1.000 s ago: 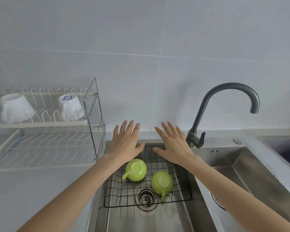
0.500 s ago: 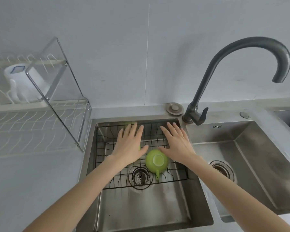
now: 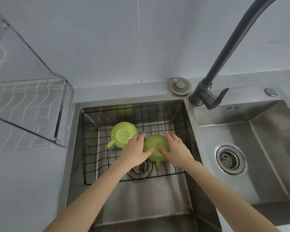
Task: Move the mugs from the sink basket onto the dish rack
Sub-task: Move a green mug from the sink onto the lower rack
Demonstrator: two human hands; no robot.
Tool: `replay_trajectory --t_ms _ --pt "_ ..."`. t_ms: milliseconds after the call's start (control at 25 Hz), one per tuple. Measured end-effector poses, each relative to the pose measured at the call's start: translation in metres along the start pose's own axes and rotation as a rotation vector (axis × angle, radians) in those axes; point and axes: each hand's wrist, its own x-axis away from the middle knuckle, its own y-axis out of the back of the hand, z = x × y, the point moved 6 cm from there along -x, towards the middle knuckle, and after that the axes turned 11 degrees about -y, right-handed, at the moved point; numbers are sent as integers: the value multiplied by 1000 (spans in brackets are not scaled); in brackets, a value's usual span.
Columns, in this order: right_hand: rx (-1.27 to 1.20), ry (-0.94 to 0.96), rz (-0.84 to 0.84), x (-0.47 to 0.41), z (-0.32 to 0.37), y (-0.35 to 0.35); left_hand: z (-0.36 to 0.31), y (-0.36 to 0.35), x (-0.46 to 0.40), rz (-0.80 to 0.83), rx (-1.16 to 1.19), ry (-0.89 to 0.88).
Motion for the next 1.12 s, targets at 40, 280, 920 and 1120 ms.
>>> replay_trajectory --t_ms 40,280,920,1120 --pt "-21 -21 22 -6 -5 -7 5 -8 -6 16 84 36" --pt "-162 -134 121 -32 -25 -39 26 -41 -28 3 397 173" --pt "-443 -178 83 -37 -27 -39 42 -63 -34 -153 690 319" --pt "-456 -155 -16 -15 -21 -13 28 -43 -17 -198 755 279"
